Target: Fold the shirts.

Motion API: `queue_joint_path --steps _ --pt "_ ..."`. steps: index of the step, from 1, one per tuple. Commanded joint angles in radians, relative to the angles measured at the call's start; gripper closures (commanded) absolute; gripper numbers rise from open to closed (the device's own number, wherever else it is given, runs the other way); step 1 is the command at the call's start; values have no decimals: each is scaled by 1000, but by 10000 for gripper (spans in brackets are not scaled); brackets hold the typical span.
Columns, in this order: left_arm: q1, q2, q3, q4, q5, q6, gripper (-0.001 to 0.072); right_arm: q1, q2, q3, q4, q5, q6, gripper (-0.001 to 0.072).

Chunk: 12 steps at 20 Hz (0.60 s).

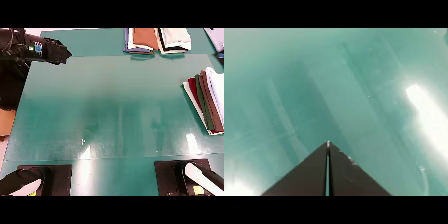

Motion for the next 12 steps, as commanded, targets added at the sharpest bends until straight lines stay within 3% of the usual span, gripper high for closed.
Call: queue_joint_path --steps 1,3,4,5,12 --pt "0 1 0 2 6 0 682 291 -31 -16 7 -44 0 144" --pt "0 1 0 1 6 0 682 400 -58 -14 7 -51 -1 351" --pt "0 1 0 1 6 0 682 445 -69 -14 6 -50 -1 547" --pt "0 1 0 1 6 0 682 478 -77 -14 0 -50 0 694" --pt "0 1 0 1 6 0 682 545 -96 -14 -13 -43 0 695"
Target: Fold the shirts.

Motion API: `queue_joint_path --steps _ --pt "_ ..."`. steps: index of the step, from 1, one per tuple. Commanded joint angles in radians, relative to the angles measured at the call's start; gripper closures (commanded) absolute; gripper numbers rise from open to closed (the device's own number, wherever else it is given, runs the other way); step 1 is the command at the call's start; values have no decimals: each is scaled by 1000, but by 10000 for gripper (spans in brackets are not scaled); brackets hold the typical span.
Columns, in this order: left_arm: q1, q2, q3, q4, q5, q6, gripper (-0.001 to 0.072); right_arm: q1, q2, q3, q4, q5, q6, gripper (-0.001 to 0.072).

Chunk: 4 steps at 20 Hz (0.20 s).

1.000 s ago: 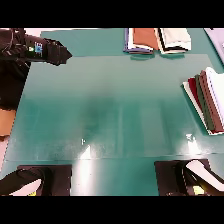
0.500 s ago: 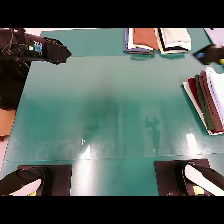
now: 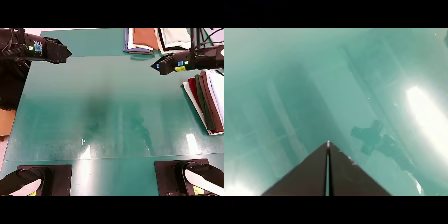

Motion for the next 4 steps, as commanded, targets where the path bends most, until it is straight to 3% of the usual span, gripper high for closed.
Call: queue_joint_path --steps 1,4 --pt "0 1 0 0 0 0 682 27 -5 0 -2 7 0 695" --pt "0 1 0 0 0 0 682 27 -5 0 -2 8 0 695"
